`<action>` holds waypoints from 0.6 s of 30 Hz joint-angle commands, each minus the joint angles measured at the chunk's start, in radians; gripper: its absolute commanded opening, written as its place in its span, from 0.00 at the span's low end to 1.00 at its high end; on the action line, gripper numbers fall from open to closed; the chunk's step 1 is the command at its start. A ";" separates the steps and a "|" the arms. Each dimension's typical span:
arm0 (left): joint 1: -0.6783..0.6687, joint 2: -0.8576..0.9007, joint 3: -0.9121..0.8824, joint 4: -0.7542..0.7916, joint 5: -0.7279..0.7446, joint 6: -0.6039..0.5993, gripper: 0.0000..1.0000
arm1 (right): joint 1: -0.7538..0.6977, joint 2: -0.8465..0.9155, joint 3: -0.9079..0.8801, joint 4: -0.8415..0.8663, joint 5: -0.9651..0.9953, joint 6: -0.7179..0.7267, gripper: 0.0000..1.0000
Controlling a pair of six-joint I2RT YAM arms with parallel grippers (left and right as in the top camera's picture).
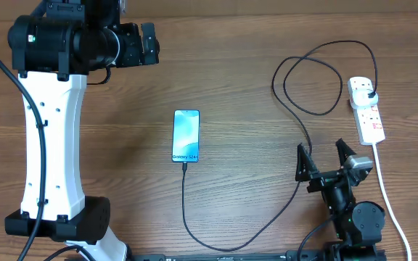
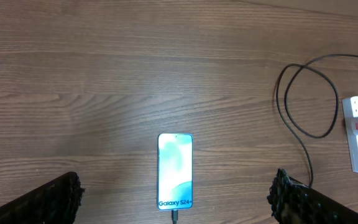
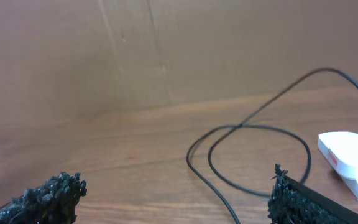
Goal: Plug charger to phone and switch on socket
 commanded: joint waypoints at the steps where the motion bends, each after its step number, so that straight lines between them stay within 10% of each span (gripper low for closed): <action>1: 0.000 0.004 0.006 0.001 -0.006 0.005 0.99 | 0.010 -0.048 -0.011 -0.003 0.018 -0.002 1.00; 18: 0.000 0.004 0.006 0.001 -0.006 0.005 1.00 | 0.010 -0.068 -0.011 -0.050 0.022 -0.001 1.00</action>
